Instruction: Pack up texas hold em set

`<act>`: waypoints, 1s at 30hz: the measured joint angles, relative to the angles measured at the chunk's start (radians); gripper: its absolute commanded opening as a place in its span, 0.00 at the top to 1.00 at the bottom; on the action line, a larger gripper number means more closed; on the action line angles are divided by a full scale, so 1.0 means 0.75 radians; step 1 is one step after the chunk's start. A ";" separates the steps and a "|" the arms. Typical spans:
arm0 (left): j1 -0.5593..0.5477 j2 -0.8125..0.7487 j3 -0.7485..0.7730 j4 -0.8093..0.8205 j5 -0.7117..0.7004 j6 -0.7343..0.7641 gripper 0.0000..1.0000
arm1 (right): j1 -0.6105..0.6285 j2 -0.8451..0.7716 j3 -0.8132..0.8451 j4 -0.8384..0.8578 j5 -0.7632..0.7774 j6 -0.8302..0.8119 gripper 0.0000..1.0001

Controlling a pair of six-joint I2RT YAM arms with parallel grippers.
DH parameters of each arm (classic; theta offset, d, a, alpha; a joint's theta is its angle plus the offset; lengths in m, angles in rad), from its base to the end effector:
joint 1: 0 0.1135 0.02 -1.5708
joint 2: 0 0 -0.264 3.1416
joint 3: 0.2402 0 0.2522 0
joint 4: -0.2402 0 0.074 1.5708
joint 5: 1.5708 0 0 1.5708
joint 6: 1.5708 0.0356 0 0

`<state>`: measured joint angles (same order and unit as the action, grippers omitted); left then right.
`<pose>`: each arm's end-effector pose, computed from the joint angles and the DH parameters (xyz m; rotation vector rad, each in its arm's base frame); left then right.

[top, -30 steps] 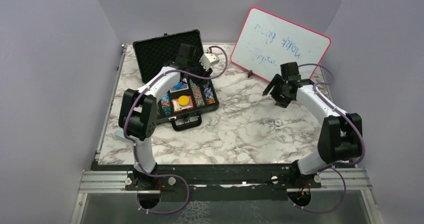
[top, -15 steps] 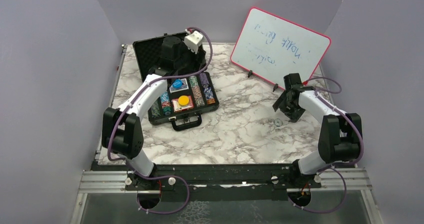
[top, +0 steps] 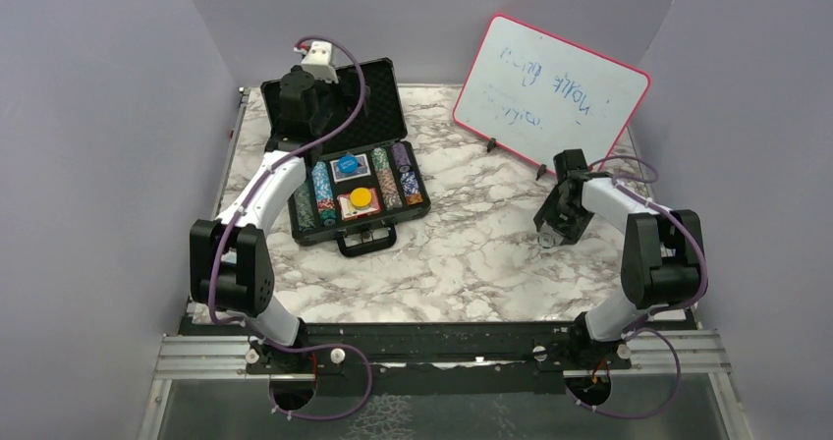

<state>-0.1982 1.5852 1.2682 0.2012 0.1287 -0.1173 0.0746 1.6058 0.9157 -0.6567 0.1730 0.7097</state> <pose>0.3754 -0.0801 0.3455 0.1657 1.6893 -0.3449 0.2802 0.0148 0.1613 0.9218 2.7151 -0.1065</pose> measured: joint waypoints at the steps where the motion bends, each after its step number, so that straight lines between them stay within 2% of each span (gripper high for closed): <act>1: 0.022 -0.001 -0.001 0.005 -0.007 -0.024 0.01 | 0.001 0.000 -0.002 0.004 -0.008 -0.007 0.43; 6: 0.070 -0.034 -0.047 0.042 -0.045 -0.057 0.01 | 0.008 -0.002 -0.005 0.009 -0.044 -0.041 0.46; 14: 0.066 -0.110 -0.117 0.059 -0.091 -0.042 0.01 | 0.037 -0.001 -0.005 0.009 -0.054 -0.076 0.44; 21: 0.066 -0.120 -0.142 0.060 -0.088 -0.043 0.01 | 0.076 -0.001 -0.008 0.010 -0.060 -0.081 0.67; 30: 0.022 -0.120 -0.174 0.060 0.010 -0.111 0.01 | 0.092 -0.015 -0.009 0.012 -0.098 -0.080 0.69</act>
<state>-0.1814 1.4956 1.1378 0.2459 0.1360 -0.2005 0.1436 1.5948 0.9092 -0.6476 0.0994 0.6498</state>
